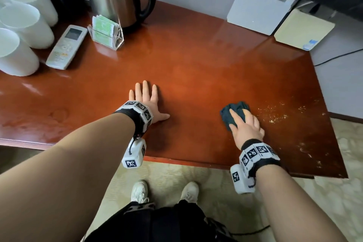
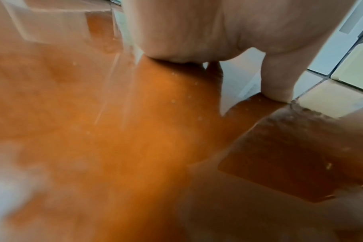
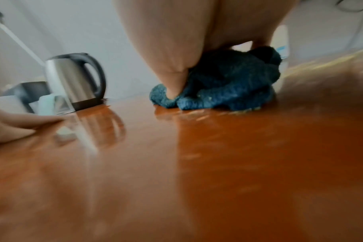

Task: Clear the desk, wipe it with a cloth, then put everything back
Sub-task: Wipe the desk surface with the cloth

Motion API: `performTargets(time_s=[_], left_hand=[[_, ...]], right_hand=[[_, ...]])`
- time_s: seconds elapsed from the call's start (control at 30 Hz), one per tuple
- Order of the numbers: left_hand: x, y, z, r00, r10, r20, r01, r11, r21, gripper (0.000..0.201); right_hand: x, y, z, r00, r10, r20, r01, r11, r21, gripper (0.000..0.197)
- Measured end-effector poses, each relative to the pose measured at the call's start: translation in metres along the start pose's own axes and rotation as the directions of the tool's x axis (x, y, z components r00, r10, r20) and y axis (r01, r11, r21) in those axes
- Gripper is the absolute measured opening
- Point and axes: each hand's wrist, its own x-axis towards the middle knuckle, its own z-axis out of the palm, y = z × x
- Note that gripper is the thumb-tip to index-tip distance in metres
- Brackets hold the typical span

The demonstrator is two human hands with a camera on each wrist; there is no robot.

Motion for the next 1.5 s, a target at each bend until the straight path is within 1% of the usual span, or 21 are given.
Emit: performTargets(time_s=[0.07,0.17,0.2,0.27,0.33,0.37,0.4,0.47,0.5,0.6,0.67,0.7,0.77,0.87,0.93,1.07,1.13,1.23,1.33,1.43,1.5], left_hand=[[0.001,0.001,-0.001,1.0,-0.009,0.005,0.009,1.0,0.009,0.109],[0.0,0.001,-0.001,1.0,-0.027,-0.007,0.027,1.0,-0.003,0.108],[-0.002,0.002,-0.001,0.999,-0.034,-0.02,0.034,0.999,-0.018,0.107],[-0.008,0.006,0.001,0.997,-0.06,-0.051,0.057,0.996,-0.065,0.102],[-0.016,0.017,0.008,0.992,-0.095,-0.088,0.086,0.991,-0.106,0.091],[-0.022,0.024,0.013,0.989,-0.11,-0.102,0.098,0.988,-0.12,0.085],[-0.028,0.032,0.019,0.987,-0.121,-0.108,0.107,0.986,-0.128,0.082],[-0.04,0.049,0.031,0.985,-0.129,-0.112,0.114,0.985,-0.13,0.081],[-0.045,0.058,0.036,0.986,-0.127,-0.109,0.113,0.985,-0.127,0.081],[-0.052,0.083,0.046,0.985,-0.155,-0.072,0.144,0.98,-0.133,0.081],[-0.055,0.094,0.051,0.981,-0.187,-0.056,0.177,0.973,-0.15,0.08],[-0.056,0.099,0.054,0.979,-0.194,-0.058,0.184,0.971,-0.152,0.078],[-0.059,0.102,0.058,0.98,-0.186,-0.072,0.174,0.973,-0.15,0.076],[-0.061,0.102,0.061,0.978,-0.179,-0.104,0.162,0.976,-0.147,0.075],[-0.061,0.104,0.062,0.976,-0.194,-0.097,0.179,0.974,-0.14,0.076],[-0.061,0.107,0.062,0.975,-0.211,-0.069,0.202,0.972,-0.121,0.075],[-0.062,0.106,0.061,0.978,-0.202,-0.057,0.195,0.974,-0.119,0.075],[-0.064,0.106,0.061,0.979,-0.194,-0.056,0.185,0.974,-0.13,0.076],[-0.064,0.104,0.062,0.979,-0.184,-0.085,0.17,0.974,-0.149,0.081],[-0.064,0.097,0.062,0.984,-0.146,-0.105,0.125,0.975,-0.185,0.091],[-0.067,0.085,0.06,0.99,-0.096,-0.099,0.076,0.979,-0.188,0.097]], right_hand=[[0.004,0.011,-0.008,0.998,0.057,-0.008,-0.056,0.997,0.048,0.044],[0.01,0.009,-0.02,0.999,-0.011,-0.05,0.024,0.963,0.27,0.039],[0.01,0.007,-0.024,0.995,-0.041,-0.087,0.072,0.916,0.394,0.038],[0.003,0.003,-0.033,0.98,-0.09,-0.179,0.184,0.763,0.62,0.036],[-0.009,0.004,-0.037,0.958,-0.158,-0.239,0.284,0.631,0.722,0.037],[-0.014,0.007,-0.036,0.95,-0.219,-0.225,0.313,0.632,0.709,0.037],[-0.018,0.013,-0.033,0.945,-0.282,-0.166,0.321,0.701,0.637,0.036],[-0.024,0.026,-0.026,0.943,-0.333,-0.025,0.321,0.884,0.341,0.036],[-0.026,0.032,-0.024,0.942,-0.334,-0.009,0.326,0.913,0.243,0.041],[-0.031,0.022,-0.013,0.896,-0.443,0.029,0.414,0.857,0.305,0.055],[-0.035,0.004,0.003,0.846,-0.514,0.142,0.495,0.856,0.147,0.058],[-0.038,-0.003,0.012,0.841,-0.519,0.153,0.516,0.854,0.063,0.056],[-0.039,-0.008,0.023,0.851,-0.519,0.084,0.52,0.854,0.008,0.047],[-0.034,0.014,0.028,0.837,-0.548,0.006,0.547,0.836,0.033,0.036],[-0.027,0.046,0.027,0.866,-0.499,-0.012,0.499,0.864,0.063,0.033],[-0.012,0.113,0.019,0.965,-0.246,-0.089,0.256,0.958,0.13,0.031],[-0.008,0.126,0.015,0.979,-0.179,-0.094,0.192,0.969,0.157,0.029],[-0.005,0.127,0.015,0.981,-0.149,-0.124,0.175,0.955,0.238,0.026],[-0.008,0.12,0.009,0.983,-0.055,-0.177,0.141,0.843,0.519,0.028],[-0.013,0.11,-0.005,0.971,0.029,-0.237,0.159,0.661,0.733,0.032],[-0.018,0.092,-0.015,0.969,0.014,-0.247,0.209,0.482,0.851,0.031]])
